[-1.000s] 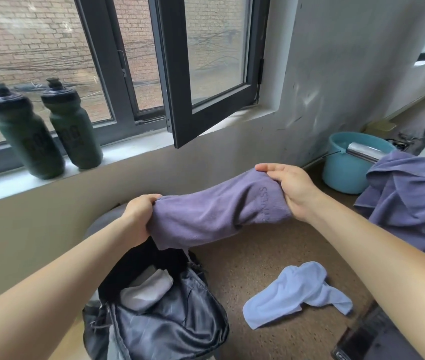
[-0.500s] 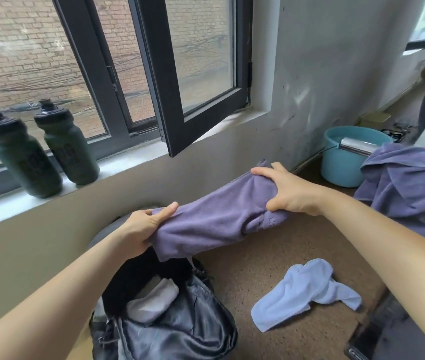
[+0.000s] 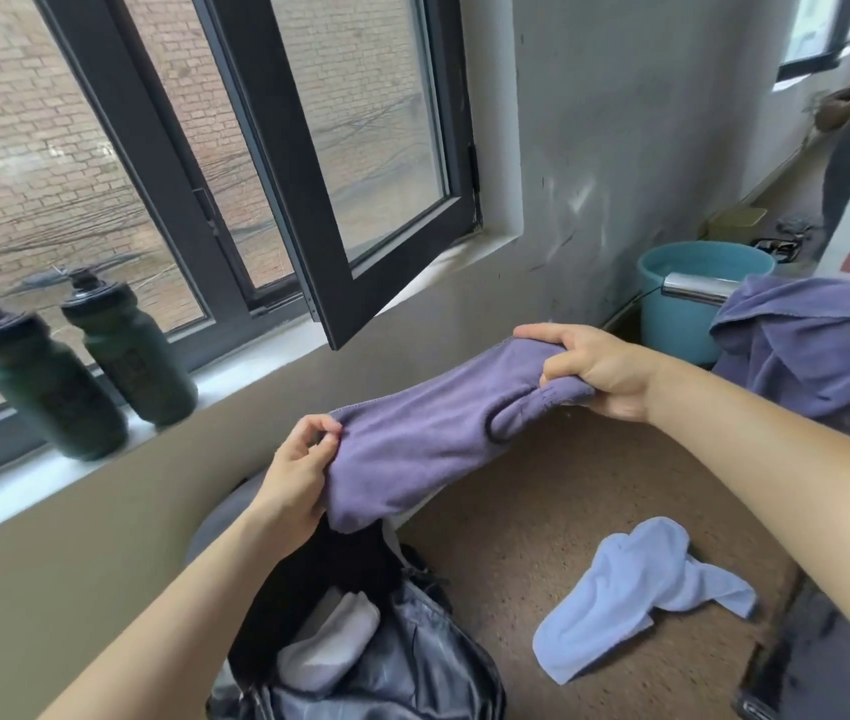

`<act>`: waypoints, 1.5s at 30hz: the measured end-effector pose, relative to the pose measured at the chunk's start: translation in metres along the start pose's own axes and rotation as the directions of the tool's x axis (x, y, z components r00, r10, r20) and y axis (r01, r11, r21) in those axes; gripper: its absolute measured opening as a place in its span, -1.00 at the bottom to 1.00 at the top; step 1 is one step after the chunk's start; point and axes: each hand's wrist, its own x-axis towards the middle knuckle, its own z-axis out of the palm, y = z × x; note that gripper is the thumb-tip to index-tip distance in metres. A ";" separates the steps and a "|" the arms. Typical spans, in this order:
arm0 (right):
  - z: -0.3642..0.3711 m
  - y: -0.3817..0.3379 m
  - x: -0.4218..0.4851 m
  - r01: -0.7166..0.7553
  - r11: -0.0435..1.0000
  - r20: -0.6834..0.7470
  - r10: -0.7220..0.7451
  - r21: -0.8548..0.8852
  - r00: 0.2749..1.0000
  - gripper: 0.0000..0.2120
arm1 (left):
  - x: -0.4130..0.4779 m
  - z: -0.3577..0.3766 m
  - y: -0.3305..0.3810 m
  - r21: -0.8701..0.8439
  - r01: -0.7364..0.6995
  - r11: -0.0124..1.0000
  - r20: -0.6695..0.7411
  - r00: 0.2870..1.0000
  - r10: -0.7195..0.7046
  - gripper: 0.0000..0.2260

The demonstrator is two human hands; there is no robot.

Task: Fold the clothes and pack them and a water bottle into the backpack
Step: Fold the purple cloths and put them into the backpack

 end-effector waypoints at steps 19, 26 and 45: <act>0.054 0.011 -0.022 0.068 0.801 0.059 -0.041 -0.595 0.997 -0.08 | -0.018 0.018 0.017 0.726 -0.286 0.625 0.229 0.958 0.173 -0.12; 0.093 0.011 -0.035 0.135 0.859 0.182 -0.050 -0.494 0.982 -0.15 | -0.050 0.048 0.030 0.505 -0.259 0.824 0.296 0.948 0.117 -0.22; 0.096 0.011 -0.038 0.121 0.982 0.145 -0.099 -0.147 0.984 -0.57 | -0.063 0.053 0.049 0.095 -0.168 0.981 0.012 0.986 0.168 -0.63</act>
